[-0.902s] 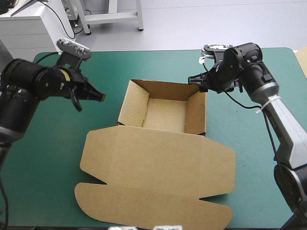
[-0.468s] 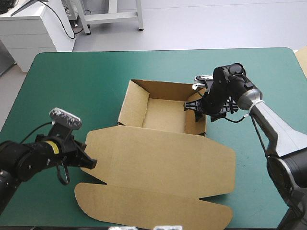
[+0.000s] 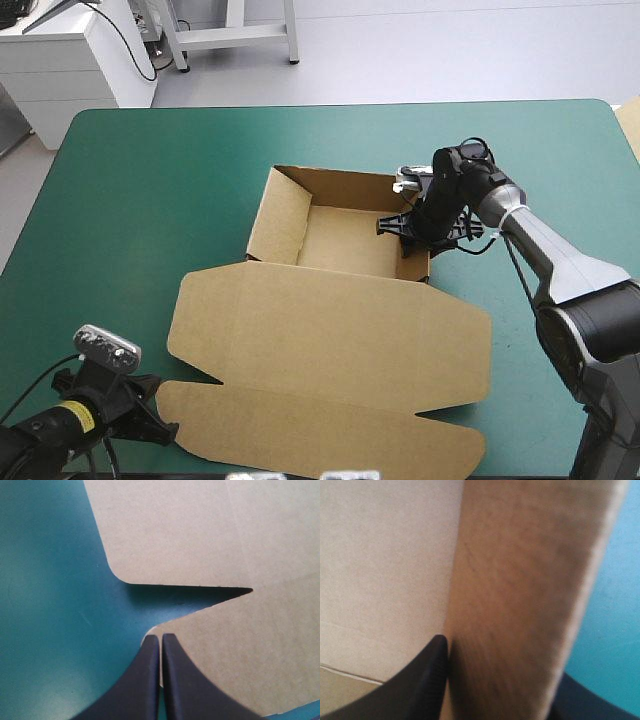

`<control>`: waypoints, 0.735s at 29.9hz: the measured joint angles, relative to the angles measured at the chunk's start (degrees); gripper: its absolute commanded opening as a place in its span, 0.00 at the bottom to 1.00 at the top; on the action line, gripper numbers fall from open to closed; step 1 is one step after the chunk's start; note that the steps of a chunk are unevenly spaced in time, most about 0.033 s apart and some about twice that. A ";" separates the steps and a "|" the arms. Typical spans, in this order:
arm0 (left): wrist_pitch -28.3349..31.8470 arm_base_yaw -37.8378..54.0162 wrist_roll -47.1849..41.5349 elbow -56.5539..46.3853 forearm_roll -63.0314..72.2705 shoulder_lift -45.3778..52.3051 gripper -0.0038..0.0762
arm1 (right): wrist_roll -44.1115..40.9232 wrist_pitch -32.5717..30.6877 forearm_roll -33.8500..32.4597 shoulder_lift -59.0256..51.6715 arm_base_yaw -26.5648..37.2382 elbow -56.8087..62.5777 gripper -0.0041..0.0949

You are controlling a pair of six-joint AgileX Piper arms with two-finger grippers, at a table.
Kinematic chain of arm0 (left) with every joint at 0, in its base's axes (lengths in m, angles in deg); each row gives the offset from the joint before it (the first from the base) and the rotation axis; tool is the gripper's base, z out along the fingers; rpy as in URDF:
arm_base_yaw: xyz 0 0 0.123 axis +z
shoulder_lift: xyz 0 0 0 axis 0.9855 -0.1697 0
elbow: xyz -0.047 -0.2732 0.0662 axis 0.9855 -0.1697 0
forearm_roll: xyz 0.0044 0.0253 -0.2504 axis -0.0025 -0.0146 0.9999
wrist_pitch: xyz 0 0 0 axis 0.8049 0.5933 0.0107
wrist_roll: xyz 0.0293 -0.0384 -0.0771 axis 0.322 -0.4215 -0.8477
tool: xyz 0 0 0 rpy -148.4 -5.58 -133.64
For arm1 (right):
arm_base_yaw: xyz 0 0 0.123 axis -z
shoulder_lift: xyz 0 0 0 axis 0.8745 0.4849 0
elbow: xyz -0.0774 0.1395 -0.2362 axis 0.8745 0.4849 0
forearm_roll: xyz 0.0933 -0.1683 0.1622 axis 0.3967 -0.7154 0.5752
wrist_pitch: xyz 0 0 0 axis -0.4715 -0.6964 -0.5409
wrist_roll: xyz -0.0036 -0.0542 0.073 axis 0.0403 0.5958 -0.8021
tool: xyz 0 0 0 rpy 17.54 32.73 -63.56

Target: Fold the box

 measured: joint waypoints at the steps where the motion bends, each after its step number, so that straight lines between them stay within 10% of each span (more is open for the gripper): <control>1: 0.00 0.00 -0.36 -0.30 0.00 1.76 0.04 | 0.00 0.16 0.00 0.27 0.00 0.00 0.05; 14: -0.47 0.00 -3.41 -1.59 -3.00 11.92 0.04 | -0.02 -0.83 -7.10 0.70 2.26 -3.93 0.02; 22: -0.52 0.00 -3.41 -1.59 -3.06 11.92 0.04 | 2.13 -3.52 -13.81 -1.35 20.47 -8.53 0.02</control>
